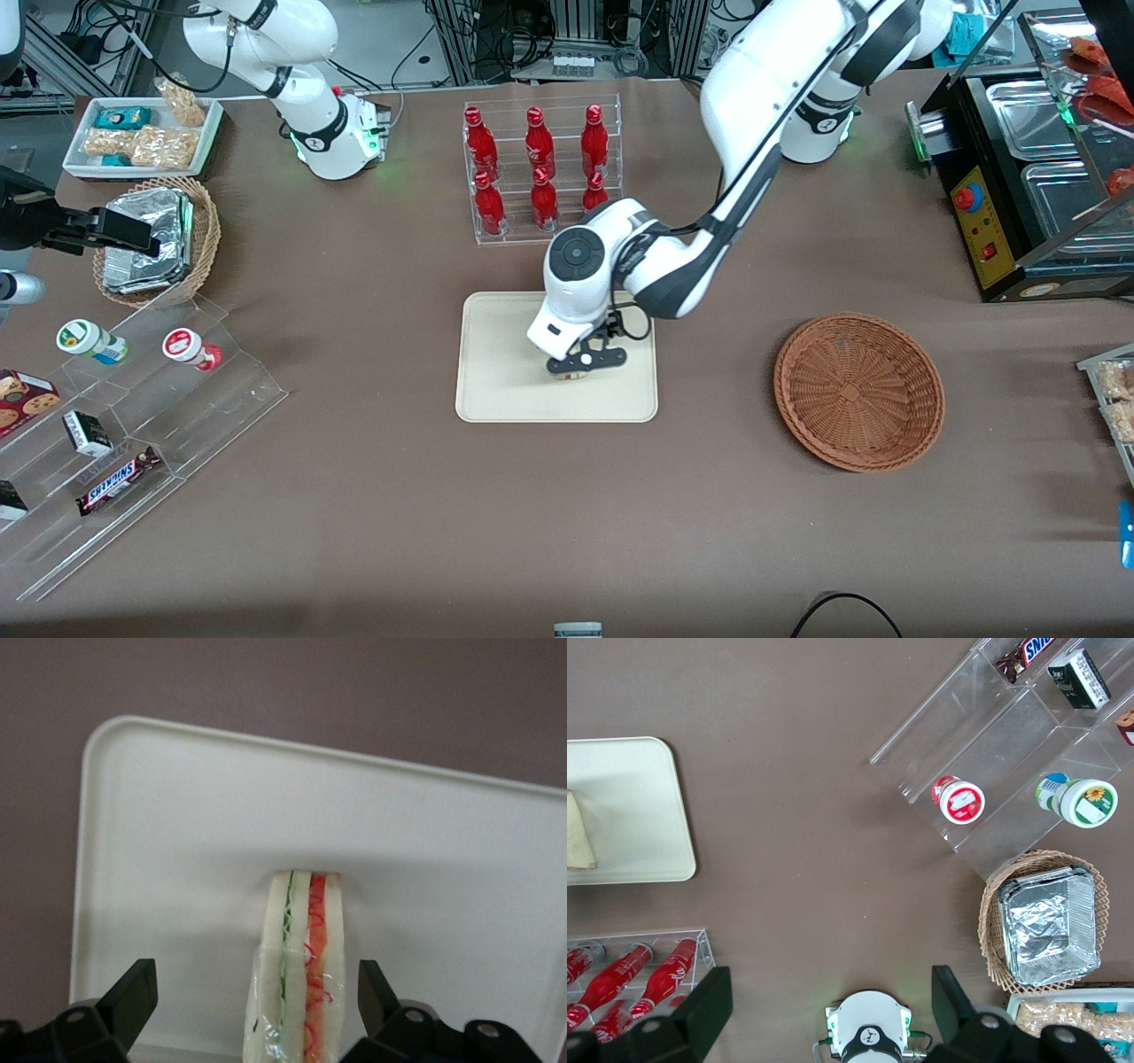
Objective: Place sandwich from basket to tray
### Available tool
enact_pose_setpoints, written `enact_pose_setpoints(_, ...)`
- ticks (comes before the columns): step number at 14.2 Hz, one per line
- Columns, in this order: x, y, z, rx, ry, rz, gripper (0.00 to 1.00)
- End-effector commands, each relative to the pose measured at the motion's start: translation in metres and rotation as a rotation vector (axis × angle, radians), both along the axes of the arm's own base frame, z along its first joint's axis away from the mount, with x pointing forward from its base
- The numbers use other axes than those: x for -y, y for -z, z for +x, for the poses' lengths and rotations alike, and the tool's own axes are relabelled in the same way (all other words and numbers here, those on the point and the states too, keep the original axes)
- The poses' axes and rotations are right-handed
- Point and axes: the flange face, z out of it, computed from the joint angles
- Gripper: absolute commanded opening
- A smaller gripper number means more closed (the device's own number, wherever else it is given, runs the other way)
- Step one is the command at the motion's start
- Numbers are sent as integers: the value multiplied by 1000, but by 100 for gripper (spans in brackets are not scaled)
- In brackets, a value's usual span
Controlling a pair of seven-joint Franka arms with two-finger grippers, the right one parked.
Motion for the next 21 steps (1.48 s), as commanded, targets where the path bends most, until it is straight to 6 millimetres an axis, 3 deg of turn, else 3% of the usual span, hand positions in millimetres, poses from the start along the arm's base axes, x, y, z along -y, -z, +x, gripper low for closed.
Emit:
enact_pose_setpoints(1,-39,-52,9,-15,-44,21,100)
enact_pose_setpoints(3,-80,-81,15,-60,-23,76,100)
enact_pose_setpoints(7,-198,-150,35,-268,109,31,100)
enact_pose_setpoints(12,-344,-206,44,-365,154,22,100)
enact_pose_setpoints(15,-415,-237,38,-377,172,-8,100)
enact_pose_setpoints(17,-442,-256,29,-374,176,-18,100)
enact_pose_setpoints(21,-442,-291,7,-365,166,87,100)
